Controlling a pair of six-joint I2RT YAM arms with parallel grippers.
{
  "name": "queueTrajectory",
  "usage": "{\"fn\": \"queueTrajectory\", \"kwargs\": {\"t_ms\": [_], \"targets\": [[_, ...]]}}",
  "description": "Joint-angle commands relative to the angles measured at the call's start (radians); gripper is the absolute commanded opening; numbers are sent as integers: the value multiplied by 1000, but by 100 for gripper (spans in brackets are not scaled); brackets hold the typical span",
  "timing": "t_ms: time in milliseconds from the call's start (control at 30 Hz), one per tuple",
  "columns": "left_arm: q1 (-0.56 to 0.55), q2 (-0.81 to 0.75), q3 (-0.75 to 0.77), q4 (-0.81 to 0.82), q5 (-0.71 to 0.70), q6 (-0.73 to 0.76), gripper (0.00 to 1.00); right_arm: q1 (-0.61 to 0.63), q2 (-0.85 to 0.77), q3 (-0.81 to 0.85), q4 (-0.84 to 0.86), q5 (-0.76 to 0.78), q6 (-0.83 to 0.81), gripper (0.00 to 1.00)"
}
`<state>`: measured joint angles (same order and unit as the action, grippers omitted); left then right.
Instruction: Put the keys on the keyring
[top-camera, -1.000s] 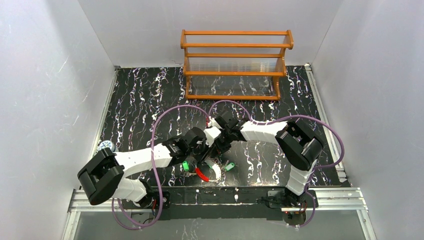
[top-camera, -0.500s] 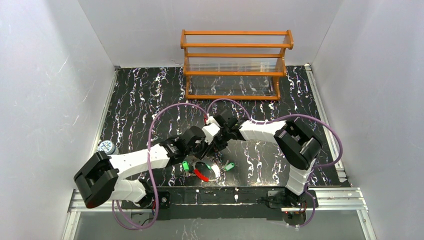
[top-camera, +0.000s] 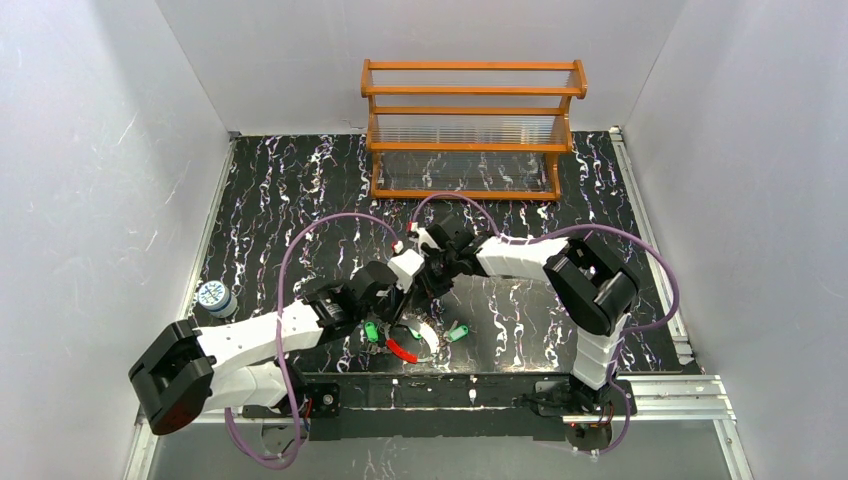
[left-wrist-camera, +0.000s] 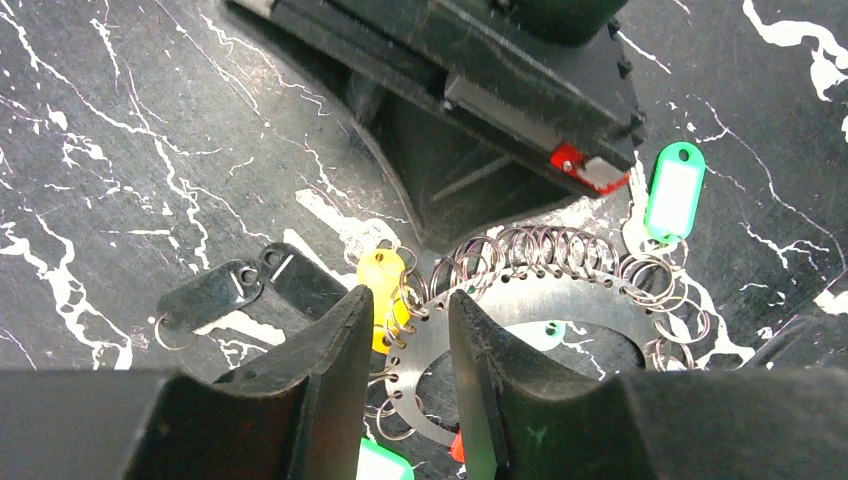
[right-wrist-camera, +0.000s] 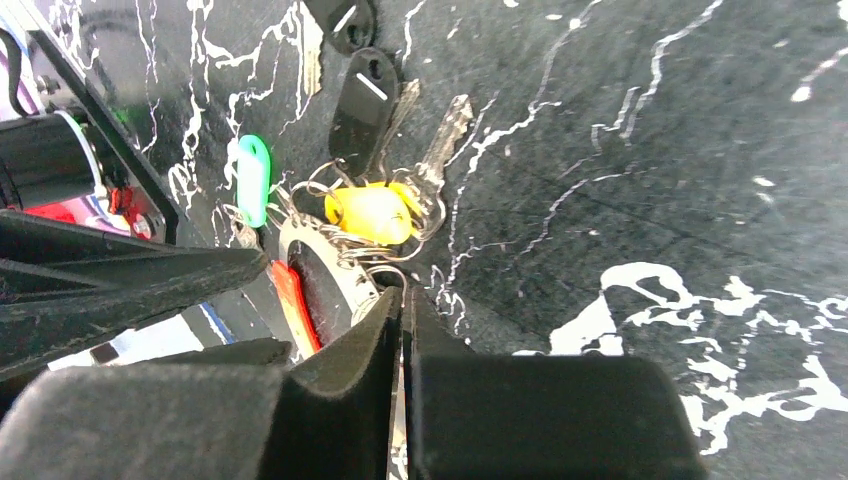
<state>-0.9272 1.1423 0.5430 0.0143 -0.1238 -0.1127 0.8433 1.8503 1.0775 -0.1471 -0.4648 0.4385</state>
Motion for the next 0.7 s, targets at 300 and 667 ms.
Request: {"fn": "queueTrajectory", "kwargs": {"t_ms": [300,667], "targets": [[-7,-4,-17,-1,-15,-96,30,-35,-54,-9,-17,-48,-39,17],[-6,-15,-40,47,38,-97,30,-35,-99,-44,0,-55,-63,36]]}}
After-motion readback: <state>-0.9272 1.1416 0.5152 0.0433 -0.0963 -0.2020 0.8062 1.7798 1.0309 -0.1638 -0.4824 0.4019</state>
